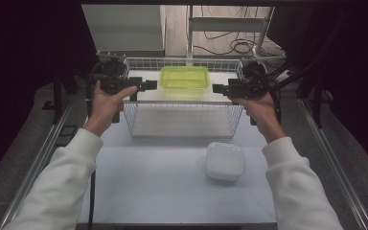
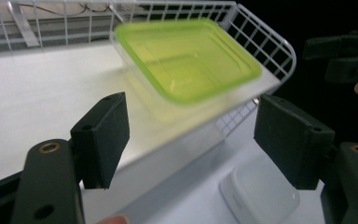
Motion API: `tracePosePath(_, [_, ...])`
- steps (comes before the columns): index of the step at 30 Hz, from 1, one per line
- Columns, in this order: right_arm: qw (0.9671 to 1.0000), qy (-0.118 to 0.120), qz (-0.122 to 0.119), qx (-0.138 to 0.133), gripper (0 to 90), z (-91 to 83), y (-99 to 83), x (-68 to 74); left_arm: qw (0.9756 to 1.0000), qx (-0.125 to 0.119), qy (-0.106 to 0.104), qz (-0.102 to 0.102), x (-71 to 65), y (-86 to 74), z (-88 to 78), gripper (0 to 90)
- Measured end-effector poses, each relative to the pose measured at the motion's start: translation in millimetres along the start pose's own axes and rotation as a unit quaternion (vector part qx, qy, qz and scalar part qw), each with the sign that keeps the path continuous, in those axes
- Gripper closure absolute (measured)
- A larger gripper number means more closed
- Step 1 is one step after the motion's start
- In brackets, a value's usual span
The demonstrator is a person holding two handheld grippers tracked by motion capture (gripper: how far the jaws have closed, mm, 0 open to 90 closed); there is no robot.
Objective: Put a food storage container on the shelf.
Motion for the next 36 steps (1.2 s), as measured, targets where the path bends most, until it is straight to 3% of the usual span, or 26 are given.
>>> tracePosePath(7, [0.9997,0.013,-0.017,0.013,27.3,-20.2,-32.3,15.1,0.9996,0.008,0.010,0.024,-9.3,-40.3,-14.8,26.6])
tracePosePath(15, [0.9990,0.025,-0.027,0.024,27.9,-30.7,-78.0,31.9,0.9980,0.037,0.016,0.048,-10.8,-93.9,-22.0,27.9])
tracePosePath(19, [0.9988,0.036,-0.016,0.031,27.9,-34.3,-103.4,37.2,0.9978,0.047,0.019,0.043,-6.5,-122.2,-22.6,28.7])
tracePosePath(26, [0.9962,0.039,-0.013,0.077,28.3,-36.6,-144.5,44.4,0.9953,0.077,0.043,0.040,6.7,-158.3,-18.6,28.6])
tracePosePath(31, [0.9931,0.047,-0.013,0.106,28.4,-34.1,-165.9,48.5,0.9943,0.091,0.050,0.022,17.4,-172.7,-15.7,28.6])
tracePosePath(36, [0.9904,0.052,-0.011,0.128,29.3,-29.7,-181.1,48.7,0.9935,0.096,0.059,0.018,23.9,-178.3,-16.8,28.2])
Point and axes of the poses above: each handheld gripper's, and its own axes: z roughly forward along the jaws, y roughly out of its top, x roughly to its left, the point moved 7 cm from there along z, roughly forward along the jaws, and after that the axes turned 11 degrees about -z, right-handed, at the moved point
